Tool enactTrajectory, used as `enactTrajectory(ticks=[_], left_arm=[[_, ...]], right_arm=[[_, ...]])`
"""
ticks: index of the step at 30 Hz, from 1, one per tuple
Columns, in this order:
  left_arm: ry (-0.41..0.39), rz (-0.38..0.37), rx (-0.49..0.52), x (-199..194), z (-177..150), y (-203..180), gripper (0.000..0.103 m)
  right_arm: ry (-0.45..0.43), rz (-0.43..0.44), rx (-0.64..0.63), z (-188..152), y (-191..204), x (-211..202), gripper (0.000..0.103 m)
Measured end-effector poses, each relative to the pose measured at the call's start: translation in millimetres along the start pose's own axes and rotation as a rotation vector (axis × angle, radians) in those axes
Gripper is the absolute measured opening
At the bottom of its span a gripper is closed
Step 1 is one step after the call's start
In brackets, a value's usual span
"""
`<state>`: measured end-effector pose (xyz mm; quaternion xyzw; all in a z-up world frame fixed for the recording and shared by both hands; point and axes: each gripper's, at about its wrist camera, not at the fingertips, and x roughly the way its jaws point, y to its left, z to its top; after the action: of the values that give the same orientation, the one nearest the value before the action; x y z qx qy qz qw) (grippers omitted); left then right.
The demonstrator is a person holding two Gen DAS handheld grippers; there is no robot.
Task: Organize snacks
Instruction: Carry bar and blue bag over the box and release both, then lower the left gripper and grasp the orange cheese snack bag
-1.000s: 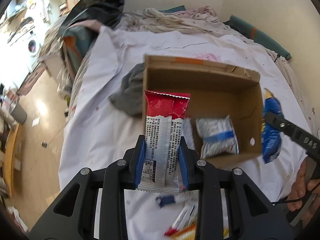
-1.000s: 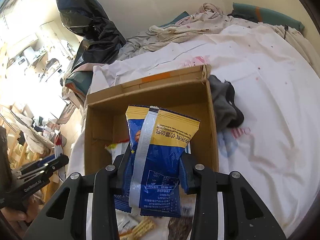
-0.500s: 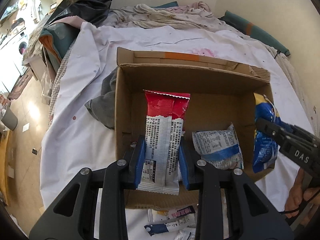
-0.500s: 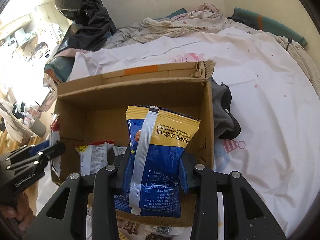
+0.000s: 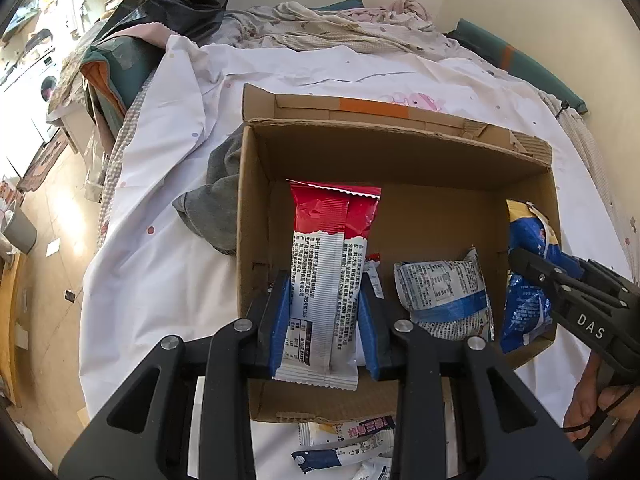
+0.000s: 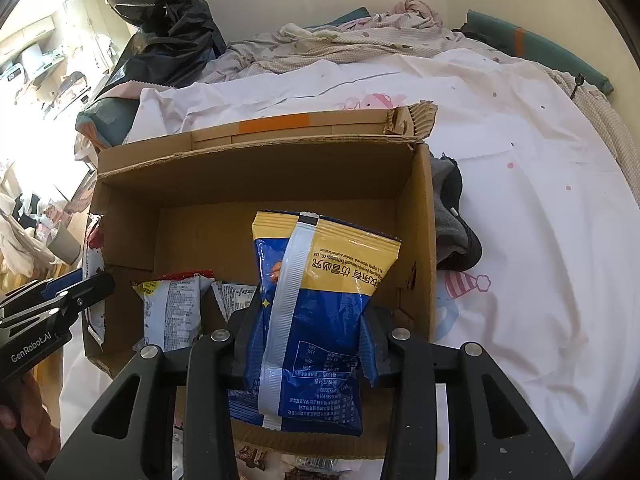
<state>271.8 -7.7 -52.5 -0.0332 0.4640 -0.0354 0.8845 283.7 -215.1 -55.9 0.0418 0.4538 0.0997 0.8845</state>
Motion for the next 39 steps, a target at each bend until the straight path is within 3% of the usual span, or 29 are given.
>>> enactTrajectory(ticks=[4, 9, 14, 17, 19, 22, 34, 39], left_arm=[[0.000, -0.002, 0.009, -0.4, -0.7, -1.5, 0.028], [-0.028, 0.000, 0.021, -7.3, -2.9, -3.6, 0.061], [-0.067, -0.014, 0.031, -15.3, -3.0, -5.5, 0.082], [-0.062, -0.025, 0.020, -15.9, -1.8, -5.1, 0.082], [-0.062, -0.025, 0.013, -16.4, -1.9, -3.8, 0.082], [-0.067, -0.023, 0.006, -18.1, -3.1, -1.7, 0.082], [-0.110, -0.031, -0.002, -51.9, -15.6, 10.1, 0.082], [-0.140, -0.017, -0.035, -71.9, -27.8, 18.4, 0.084]], right_arm=[[0.003, 0.000, 0.015, 0.1, -2.7, 0.6, 0.043], [-0.006, 0.006, 0.021, 0.8, -4.6, -1.9, 0.043], [-0.024, 0.019, 0.032, 0.4, -5.8, -5.6, 0.045], [-0.018, 0.042, 0.051, 2.0, -9.0, -5.7, 0.049], [-0.015, 0.059, 0.066, 3.5, -10.7, -6.7, 0.066], [-0.050, 0.056, 0.081, 5.3, -12.4, -14.3, 0.079], [-0.051, 0.071, 0.102, -3.9, -12.7, -34.3, 0.082], [-0.059, 0.087, 0.079, -17.3, -2.9, -54.9, 0.088]])
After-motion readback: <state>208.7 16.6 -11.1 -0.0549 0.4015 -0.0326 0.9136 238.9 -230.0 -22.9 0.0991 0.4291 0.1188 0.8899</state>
